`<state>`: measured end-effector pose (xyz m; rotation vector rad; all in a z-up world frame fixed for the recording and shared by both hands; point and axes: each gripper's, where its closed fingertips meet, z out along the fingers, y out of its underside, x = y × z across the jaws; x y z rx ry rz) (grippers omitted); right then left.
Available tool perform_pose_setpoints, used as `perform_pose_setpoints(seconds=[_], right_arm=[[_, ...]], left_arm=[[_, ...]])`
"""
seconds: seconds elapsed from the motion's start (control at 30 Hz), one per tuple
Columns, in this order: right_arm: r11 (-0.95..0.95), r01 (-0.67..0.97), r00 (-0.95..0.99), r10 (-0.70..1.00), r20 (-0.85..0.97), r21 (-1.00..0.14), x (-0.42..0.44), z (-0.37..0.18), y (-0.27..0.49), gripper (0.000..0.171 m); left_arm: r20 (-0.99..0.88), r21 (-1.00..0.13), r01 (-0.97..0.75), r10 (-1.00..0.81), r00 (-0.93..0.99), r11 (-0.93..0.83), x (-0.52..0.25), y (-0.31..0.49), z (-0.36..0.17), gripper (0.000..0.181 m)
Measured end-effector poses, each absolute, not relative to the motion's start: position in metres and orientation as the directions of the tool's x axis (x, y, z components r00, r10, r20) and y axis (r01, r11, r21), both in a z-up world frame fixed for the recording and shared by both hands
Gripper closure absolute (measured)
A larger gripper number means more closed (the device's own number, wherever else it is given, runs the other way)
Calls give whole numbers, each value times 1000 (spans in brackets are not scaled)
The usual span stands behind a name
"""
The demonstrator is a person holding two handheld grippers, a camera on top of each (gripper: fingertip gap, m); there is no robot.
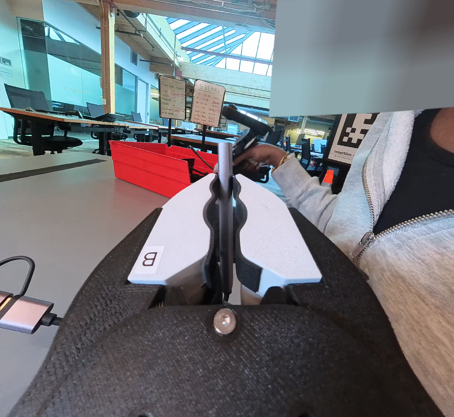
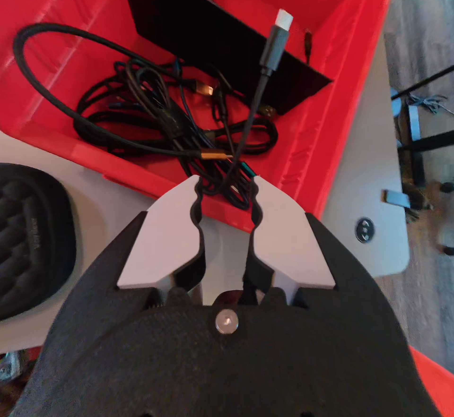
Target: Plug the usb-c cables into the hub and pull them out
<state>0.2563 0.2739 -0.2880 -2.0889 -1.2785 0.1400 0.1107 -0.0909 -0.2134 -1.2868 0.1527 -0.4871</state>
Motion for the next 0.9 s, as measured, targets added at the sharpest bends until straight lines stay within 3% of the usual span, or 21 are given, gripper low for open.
perform_pose_setpoints(seconds=[0.17,0.33,0.43,0.57,0.73,0.83,0.9], right_arm=[[-267,788,483,827,288,-555,267,-266,276,131],[-35,619,353,905,239,-784,217,-219,245,142],[-40,550,172,983,66,-834,182,-230,197,157],[-117,605,270,961,64,-788,171,-269,213,167],[-198,604,364,930,47,-772,173,-295,233,157],[-110,437,381,921,73,-893,169,-256,226,141],[9,252,290,953,84,-968,156,-214,196,135]], left_arm=[[162,-945,265,-430,888,192,111,-91,-214,171],[168,-943,272,-429,888,194,110,-91,-213,171],[169,-942,273,-428,888,195,110,-91,-213,171],[168,-940,274,-426,889,201,109,-91,-213,170],[174,-938,282,-427,888,203,108,-91,-214,171],[191,-932,300,-427,884,204,105,-90,-213,171],[199,-929,309,-428,882,204,103,-91,-213,171]])
